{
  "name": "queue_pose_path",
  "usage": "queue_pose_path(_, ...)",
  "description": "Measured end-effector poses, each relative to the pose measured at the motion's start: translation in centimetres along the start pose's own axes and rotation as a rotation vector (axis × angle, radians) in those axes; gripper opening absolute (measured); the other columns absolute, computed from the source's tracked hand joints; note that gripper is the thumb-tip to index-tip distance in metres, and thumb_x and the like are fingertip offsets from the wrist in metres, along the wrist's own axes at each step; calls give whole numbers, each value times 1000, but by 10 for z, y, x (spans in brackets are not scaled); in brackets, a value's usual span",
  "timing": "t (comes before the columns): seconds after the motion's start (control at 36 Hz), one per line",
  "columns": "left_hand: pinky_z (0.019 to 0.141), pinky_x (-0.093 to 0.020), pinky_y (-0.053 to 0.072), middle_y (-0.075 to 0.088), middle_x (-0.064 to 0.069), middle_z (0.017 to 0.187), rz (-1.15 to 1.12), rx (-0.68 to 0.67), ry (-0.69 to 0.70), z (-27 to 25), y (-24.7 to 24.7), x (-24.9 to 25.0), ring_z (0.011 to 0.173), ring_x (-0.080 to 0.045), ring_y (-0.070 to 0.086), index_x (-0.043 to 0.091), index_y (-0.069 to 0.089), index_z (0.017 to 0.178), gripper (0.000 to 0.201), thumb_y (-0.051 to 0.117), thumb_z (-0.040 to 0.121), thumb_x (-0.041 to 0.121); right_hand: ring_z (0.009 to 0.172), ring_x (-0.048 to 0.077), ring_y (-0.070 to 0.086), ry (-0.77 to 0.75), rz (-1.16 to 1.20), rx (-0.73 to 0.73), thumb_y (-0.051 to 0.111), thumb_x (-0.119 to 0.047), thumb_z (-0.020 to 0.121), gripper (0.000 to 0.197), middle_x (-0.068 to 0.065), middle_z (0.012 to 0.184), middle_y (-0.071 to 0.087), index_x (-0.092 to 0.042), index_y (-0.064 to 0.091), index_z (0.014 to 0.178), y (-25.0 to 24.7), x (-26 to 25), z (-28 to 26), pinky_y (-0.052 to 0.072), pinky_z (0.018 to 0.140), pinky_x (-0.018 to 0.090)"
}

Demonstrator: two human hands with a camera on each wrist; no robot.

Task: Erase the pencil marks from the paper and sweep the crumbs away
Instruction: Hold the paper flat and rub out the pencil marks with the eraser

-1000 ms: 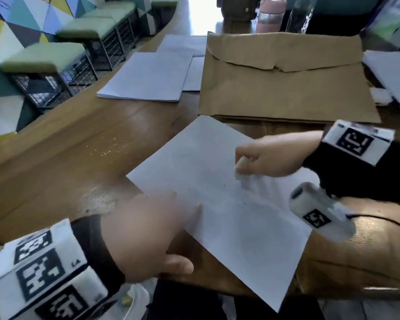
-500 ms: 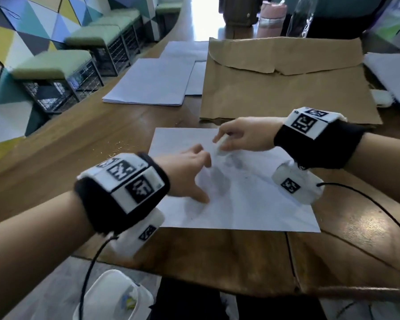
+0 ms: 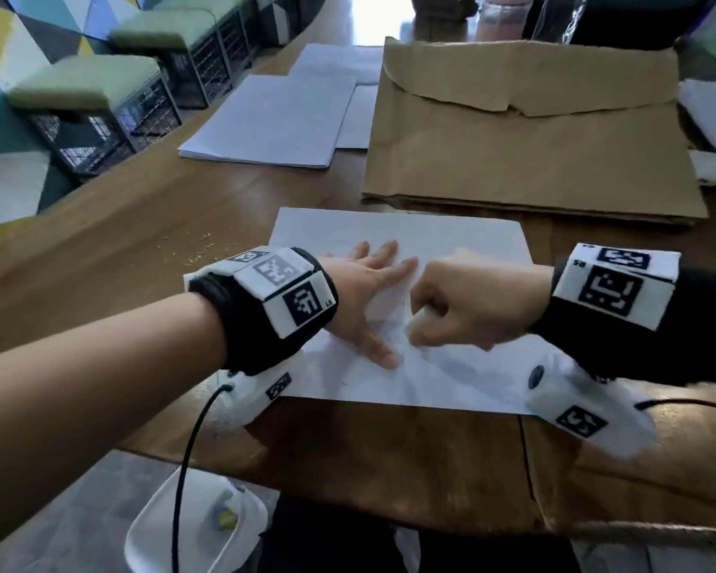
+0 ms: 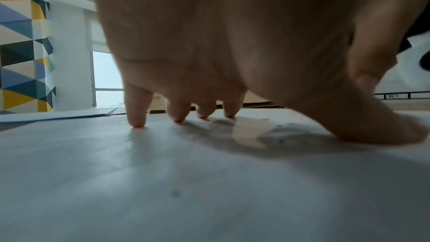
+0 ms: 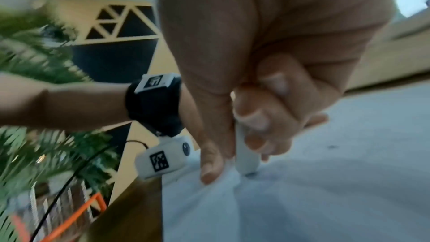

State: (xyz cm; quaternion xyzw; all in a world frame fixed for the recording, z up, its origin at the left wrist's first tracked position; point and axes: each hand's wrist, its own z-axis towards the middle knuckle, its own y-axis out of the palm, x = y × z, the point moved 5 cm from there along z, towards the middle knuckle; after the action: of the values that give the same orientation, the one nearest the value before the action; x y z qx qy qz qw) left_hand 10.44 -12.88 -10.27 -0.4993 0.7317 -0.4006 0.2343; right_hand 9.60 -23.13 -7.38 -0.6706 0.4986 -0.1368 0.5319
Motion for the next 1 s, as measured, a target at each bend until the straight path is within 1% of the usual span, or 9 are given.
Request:
queue_pose_path(0.08,118,-53,4,-28,6,154,20,-20,-1,1,0,1,145,-23,-18,37,-23,144,121,66,67,65,34,6,47,23,-18,-81,63,-32,83,28,2,53,61,-10,65,66,-6,7,3,42,44,18)
queue_pose_path(0.28,117,-57,6,-28,6,154,54,-33,-19,2,-2,1,146,-25,-17,37,-25,144,122,65,66,67,40,10,41,67,-68,198,62,-25,78,28,-3,46,47,-8,57,56,-20,16,15,33,39,15)
queue_pose_path(0.36,117,-57,7,-30,6,153,69,-41,-27,2,-2,2,145,-23,-17,36,-26,143,124,65,66,67,37,12,39,-17,-70,99,62,-23,77,40,-2,36,39,-16,43,43,-1,2,2,28,39,16)
queue_pose_path(0.44,118,-55,0,-30,4,154,80,-43,-25,2,-2,2,145,-24,-18,34,-27,143,124,64,66,67,38,8,42,14,-85,39,64,-30,78,35,-5,40,44,-18,51,48,-4,5,3,31,42,17)
queue_pose_path(0.61,113,-55,-12,-27,3,155,119,-15,-16,2,-2,1,146,-25,-16,35,-27,143,125,62,64,71,45,13,42,132,-42,280,60,-23,80,30,0,49,46,-13,52,52,-28,13,19,32,42,20)
queue_pose_path(0.75,114,-56,-13,-29,2,154,128,-7,-26,1,-2,1,145,-25,-18,29,-25,145,124,59,65,74,43,12,37,-28,-65,139,65,-25,78,35,-3,46,40,-11,49,50,1,-18,4,28,40,18)
queue_pose_path(0.81,114,-56,-13,-28,2,155,120,-4,-19,1,-2,1,146,-25,-16,30,-26,145,124,59,65,74,45,12,38,27,-81,151,66,-28,78,32,-1,48,42,-6,57,56,-8,-10,9,30,42,19)
queue_pose_path(0.89,114,-55,-13,-27,3,155,129,-3,-27,0,-2,1,146,-24,-16,28,-29,143,126,60,65,73,50,18,40,125,-95,256,63,-23,79,37,3,49,41,-9,46,48,-25,4,19,29,42,23)
queue_pose_path(1.0,113,-55,-12,-26,4,155,121,0,-22,-2,-2,2,145,-24,-17,31,-21,146,120,58,67,73,44,11,34,21,-61,231,63,-18,77,44,-1,40,40,-18,43,38,-12,-12,13,28,39,16)
